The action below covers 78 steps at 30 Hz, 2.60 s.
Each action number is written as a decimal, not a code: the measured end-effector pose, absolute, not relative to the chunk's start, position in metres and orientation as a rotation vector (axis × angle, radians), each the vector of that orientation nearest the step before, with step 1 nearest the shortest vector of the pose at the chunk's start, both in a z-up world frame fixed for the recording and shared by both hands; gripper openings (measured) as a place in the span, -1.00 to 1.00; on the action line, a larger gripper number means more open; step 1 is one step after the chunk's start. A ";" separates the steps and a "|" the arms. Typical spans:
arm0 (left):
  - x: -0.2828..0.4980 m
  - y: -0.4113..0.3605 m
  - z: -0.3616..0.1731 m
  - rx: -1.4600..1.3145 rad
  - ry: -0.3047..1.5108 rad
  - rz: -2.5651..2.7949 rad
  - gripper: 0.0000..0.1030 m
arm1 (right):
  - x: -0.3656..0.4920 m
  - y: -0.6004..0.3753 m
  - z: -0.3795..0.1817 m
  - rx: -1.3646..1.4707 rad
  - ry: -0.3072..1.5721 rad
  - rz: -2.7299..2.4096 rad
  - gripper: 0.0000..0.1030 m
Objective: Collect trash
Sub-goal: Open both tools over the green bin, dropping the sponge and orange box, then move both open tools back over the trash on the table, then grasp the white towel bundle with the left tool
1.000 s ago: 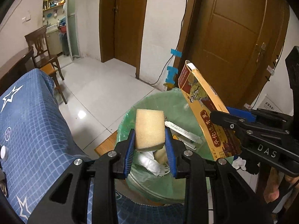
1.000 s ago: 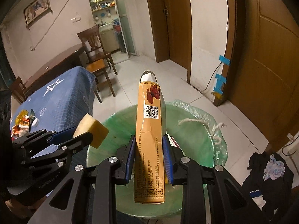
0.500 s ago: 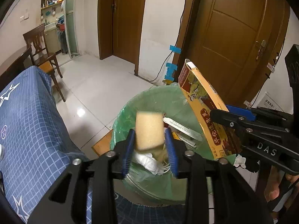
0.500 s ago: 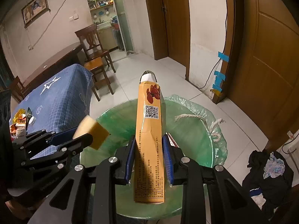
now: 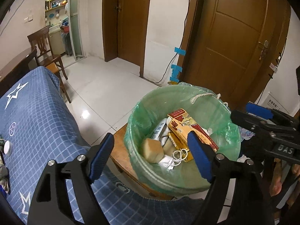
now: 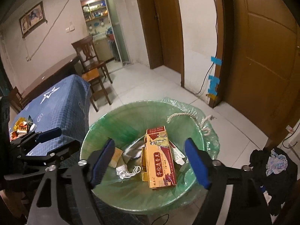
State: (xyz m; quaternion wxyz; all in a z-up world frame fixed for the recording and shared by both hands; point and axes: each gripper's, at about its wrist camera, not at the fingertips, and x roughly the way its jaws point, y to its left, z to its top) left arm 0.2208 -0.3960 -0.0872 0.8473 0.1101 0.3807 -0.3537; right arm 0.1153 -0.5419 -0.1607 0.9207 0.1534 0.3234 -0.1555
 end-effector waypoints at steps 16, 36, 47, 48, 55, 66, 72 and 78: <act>0.197 -0.272 -0.055 0.222 0.703 -0.705 0.64 | 0.076 -0.401 -0.105 0.174 0.442 -0.130 0.87; 0.216 0.005 -0.031 0.211 0.654 -0.468 0.66 | 0.133 -0.219 -0.110 0.115 0.533 0.252 0.90; 0.269 0.090 -0.064 0.529 0.789 -0.550 0.66 | 0.172 -0.181 -0.135 0.102 0.614 0.298 0.90; 0.272 0.090 -0.068 0.542 0.797 -0.567 0.66 | 0.176 -0.176 -0.137 0.101 0.624 0.301 0.90; 0.303 0.081 -0.082 0.567 0.818 -0.669 0.63 | 0.202 -0.159 -0.150 0.110 0.665 0.312 0.90; 0.327 0.057 -0.106 0.639 0.874 -0.770 0.36 | 0.239 -0.140 -0.160 0.122 0.701 0.360 0.90; 0.335 0.054 -0.115 0.599 0.881 -0.772 0.29 | 0.274 -0.127 -0.163 0.146 0.729 0.423 0.88; 0.331 0.051 -0.114 0.570 0.874 -0.769 -0.05 | 0.323 -0.111 -0.173 0.148 0.789 0.413 0.48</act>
